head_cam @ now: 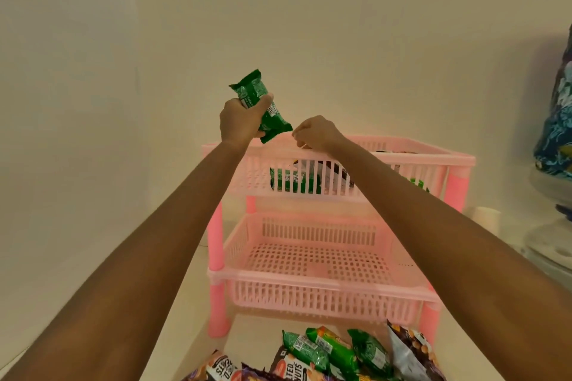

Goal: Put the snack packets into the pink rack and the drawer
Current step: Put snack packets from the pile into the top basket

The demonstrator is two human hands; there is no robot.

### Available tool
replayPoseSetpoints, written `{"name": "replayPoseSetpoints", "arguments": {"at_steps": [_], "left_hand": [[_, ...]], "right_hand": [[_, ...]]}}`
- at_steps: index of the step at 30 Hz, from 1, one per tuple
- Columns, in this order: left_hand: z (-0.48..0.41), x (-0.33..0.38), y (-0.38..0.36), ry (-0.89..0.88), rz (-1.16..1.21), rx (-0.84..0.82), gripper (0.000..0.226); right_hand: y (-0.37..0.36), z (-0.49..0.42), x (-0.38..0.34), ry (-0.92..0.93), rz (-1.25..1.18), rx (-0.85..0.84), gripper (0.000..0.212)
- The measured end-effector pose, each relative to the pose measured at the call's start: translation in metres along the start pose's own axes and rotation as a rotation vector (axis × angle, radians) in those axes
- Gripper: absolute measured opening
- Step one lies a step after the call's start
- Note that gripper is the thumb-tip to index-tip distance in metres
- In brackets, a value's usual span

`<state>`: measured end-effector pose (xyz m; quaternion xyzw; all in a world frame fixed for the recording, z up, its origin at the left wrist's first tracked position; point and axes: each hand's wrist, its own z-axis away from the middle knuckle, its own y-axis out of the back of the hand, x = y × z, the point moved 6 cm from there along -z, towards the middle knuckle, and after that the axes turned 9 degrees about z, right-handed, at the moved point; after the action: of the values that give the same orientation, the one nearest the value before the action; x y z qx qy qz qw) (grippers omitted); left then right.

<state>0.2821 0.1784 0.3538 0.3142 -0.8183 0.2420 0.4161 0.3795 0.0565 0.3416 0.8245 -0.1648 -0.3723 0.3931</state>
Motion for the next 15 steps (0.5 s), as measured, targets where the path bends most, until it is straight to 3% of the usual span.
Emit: {"name": "replayPoseSetpoints", "arguments": {"at_steps": [3,8,11,15], "left_hand": [[-0.021,-0.008,-0.014,-0.028,-0.326,-0.061,0.040],[-0.038,-0.043,-0.033,0.070,-0.748,-0.281,0.049],[-0.047,-0.052,-0.038,0.097,-0.825,-0.300,0.044],[-0.057,-0.064,-0.042,0.150,-0.789,-0.285,0.062]], "right_hand": [[-0.002,0.001,0.009,0.005,0.197,-0.001,0.028],[-0.008,0.000,0.010,-0.006,0.283,0.054,0.029],[-0.008,0.000,0.011,-0.007,0.300,0.093,0.029],[-0.009,-0.001,0.013,-0.003,0.303,0.107,0.028]]}}
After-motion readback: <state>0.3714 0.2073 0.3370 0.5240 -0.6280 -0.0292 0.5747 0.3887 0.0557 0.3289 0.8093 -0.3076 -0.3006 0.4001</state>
